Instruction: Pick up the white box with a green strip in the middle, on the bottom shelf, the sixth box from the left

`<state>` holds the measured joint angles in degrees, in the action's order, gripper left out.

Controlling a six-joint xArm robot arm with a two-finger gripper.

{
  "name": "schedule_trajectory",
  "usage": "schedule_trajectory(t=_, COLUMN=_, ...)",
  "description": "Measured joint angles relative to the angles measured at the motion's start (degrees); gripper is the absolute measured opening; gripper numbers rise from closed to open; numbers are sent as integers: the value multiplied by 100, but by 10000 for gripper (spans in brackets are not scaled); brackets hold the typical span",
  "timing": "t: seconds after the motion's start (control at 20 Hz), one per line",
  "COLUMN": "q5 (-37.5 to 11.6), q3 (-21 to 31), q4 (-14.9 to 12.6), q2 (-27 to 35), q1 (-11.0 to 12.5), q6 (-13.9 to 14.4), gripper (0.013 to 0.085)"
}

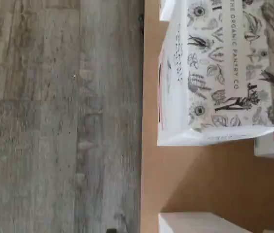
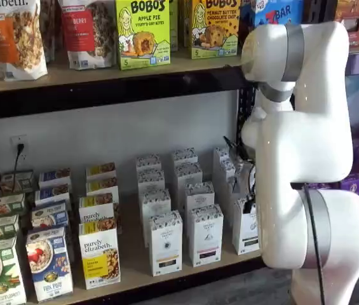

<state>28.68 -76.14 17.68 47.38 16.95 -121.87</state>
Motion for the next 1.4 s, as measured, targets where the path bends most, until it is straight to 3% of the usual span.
schedule_trajectory(t=0.15, q5=625, q3=-598, q4=-648, q2=258, q1=-71, q6=660, gripper=850)
schedule_trajectory(t=0.55, q5=1147, q3=-1558, q4=-1143, q2=795, q1=-231, q6=1271, gripper=850)
schedule_trajectory(t=1.05, q5=936, q3=-1683, q4=-1919, q2=1021, q1=-196, q6=1858, gripper=850)
schedule_trajectory(t=1.4, q5=716, q3=-1766, q4=-2302, q2=1211, q1=-100, q6=2080, gripper=850)
